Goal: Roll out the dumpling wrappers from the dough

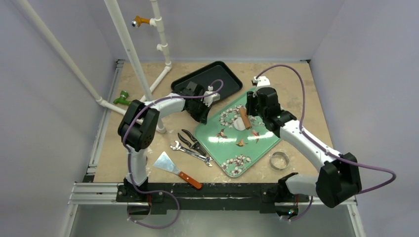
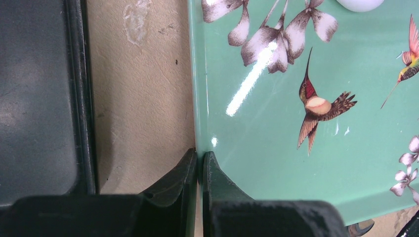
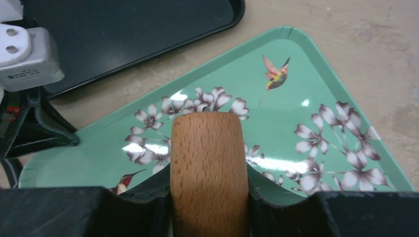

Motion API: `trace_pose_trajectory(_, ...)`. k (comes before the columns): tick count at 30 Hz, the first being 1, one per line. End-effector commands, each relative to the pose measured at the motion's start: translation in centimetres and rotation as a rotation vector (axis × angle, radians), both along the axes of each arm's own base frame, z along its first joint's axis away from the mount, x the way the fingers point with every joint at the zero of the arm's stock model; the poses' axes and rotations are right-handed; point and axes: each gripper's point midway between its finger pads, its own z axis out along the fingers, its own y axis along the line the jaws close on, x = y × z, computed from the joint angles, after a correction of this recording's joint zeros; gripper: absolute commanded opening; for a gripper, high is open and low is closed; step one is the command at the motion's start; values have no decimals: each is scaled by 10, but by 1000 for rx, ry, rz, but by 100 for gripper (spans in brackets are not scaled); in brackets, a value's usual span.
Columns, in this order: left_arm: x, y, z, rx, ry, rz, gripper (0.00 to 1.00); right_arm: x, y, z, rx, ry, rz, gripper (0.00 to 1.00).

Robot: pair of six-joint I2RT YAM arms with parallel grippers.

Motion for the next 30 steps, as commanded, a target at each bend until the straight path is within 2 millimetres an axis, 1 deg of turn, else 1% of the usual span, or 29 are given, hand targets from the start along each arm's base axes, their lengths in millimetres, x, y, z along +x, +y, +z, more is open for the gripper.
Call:
trace_pose_trajectory(1, -9, 5, -4, 11, 28, -18, 0, 18, 28, 18, 77, -56, 90, 0)
trace_pose_trajectory(4, -9, 5, -4, 12, 27, -18, 0, 23, 33, 6, 99, -35, 85, 0)
trace_pose_trajectory(6, -9, 5, -4, 10, 26, -17, 0, 26, 26, -3, 75, -28, 46, 0)
trace_pose_trajectory(9, -9, 5, -4, 9, 24, -19, 0, 27, 9, -17, 0, -8, -19, 0)
trace_pose_trajectory(11, -8, 5, -4, 7, 25, -17, 0, 25, -12, -25, -72, 2, -105, 0)
trace_pose_trajectory(13, -9, 5, -3, 6, 24, -20, 0, 20, -31, -27, -132, 10, -183, 0)
trace_pose_trajectory(17, -8, 5, -3, 3, 25, -18, 0, 13, -50, -24, -185, -7, -227, 0)
trace_pose_trajectory(21, -8, 5, -3, 2, 27, -18, 0, 7, -73, -37, -249, 23, -296, 0)
trace_pose_trajectory(22, -8, 5, -3, 2, 27, -18, 0, 7, -77, -38, -260, 29, -308, 0)
trace_pose_trajectory(24, -8, 5, -3, 2, 28, -17, 0, 10, -75, -30, -252, 18, -297, 0)
trace_pose_trajectory(26, -8, 5, -4, 2, 28, -17, 0, 14, -68, -10, -217, -22, -272, 0)
trace_pose_trajectory(28, -8, 5, -4, 3, 27, -18, 0, 19, -52, 11, -182, -63, -215, 0)
trace_pose_trajectory(29, -8, 5, -3, 2, 26, -19, 0, 19, -40, 19, -174, -77, -181, 0)
trace_pose_trajectory(30, -8, 5, -4, 3, 27, -18, 0, 17, -23, 23, -171, -89, -132, 0)
